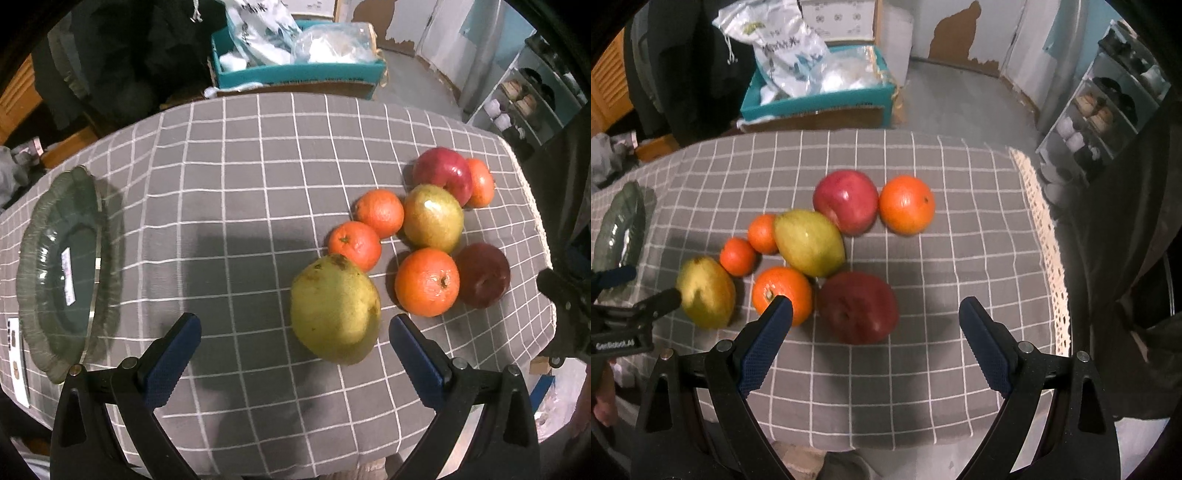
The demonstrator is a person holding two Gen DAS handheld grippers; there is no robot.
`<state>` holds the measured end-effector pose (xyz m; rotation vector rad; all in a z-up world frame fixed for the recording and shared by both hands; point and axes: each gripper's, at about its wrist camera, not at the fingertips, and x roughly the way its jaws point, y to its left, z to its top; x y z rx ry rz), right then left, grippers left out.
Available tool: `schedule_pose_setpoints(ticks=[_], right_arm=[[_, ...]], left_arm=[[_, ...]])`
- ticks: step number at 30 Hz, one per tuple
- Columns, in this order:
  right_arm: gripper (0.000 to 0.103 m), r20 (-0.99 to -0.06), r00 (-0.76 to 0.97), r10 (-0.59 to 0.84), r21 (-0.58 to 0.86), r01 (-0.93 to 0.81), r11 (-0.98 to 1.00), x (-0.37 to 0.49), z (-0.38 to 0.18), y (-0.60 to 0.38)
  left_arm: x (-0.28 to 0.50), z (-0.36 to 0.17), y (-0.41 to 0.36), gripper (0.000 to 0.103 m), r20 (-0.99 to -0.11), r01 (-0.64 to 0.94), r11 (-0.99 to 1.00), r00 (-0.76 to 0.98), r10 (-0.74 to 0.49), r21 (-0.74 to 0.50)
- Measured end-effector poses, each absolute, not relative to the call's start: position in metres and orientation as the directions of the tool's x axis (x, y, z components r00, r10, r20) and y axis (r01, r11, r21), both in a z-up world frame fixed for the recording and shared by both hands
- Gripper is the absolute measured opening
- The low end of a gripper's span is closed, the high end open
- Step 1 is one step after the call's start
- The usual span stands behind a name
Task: Organize fruits
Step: 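Close the left tool on the green mango while the right tool grasps the red apple, then lift the mango with the left tool toward the green bowl while the right tool lifts the apple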
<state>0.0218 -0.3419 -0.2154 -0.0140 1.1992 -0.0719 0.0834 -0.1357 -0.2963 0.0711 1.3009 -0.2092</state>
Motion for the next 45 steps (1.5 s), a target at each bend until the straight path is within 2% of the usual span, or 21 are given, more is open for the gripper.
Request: schedule_pose_setpoints(ticks=[2,13,16,20,30,33,45], right_arm=[[0.09,-0.936,0.348,-0.06,-0.048,0.042,0.998,0.021,-0.221,-0.342],[0.09,-0.961,0.274,-0.019,-0.014,0.02,1.0,0.029,-0.252,-0.344],[0.09,-0.966,0.259,-0.015,-0.014,0.007,1.0,0.032,-0.258,-0.341],[0.09,-0.971,0.239,-0.001,-0.003,-0.006,1.0,0.035,-0.266,-0.34],[0.089,-0.978,0.202,0.05,0.046,-0.026,0.999,0.046,-0.287,-0.341],[0.085,-0.979,0.191,0.065,0.062,-0.02,0.998,0.05,-0.293,-0.342],[0.081,-0.976,0.177,0.128,0.142,0.07,0.987,0.069,-0.324,-0.358]], left_arm=[[0.086,-0.305,-0.142,0.095,-0.966,0.198,0.978,0.235,-0.108,-0.061],[0.091,-0.331,-0.159,0.087,-0.973,0.216,0.972,0.19,-0.131,-0.089],[0.093,-0.336,-0.159,0.081,-0.972,0.211,0.969,0.169,-0.164,-0.127],[0.096,-0.341,-0.158,0.068,-0.964,0.212,0.959,0.147,-0.22,-0.187],[0.092,-0.336,-0.15,0.068,-0.965,0.202,0.963,0.153,-0.211,-0.179],[0.09,-0.33,-0.14,0.068,-0.966,0.193,0.968,0.172,-0.193,-0.159],[0.085,-0.321,-0.122,0.068,-0.964,0.196,0.972,0.207,-0.168,-0.127]])
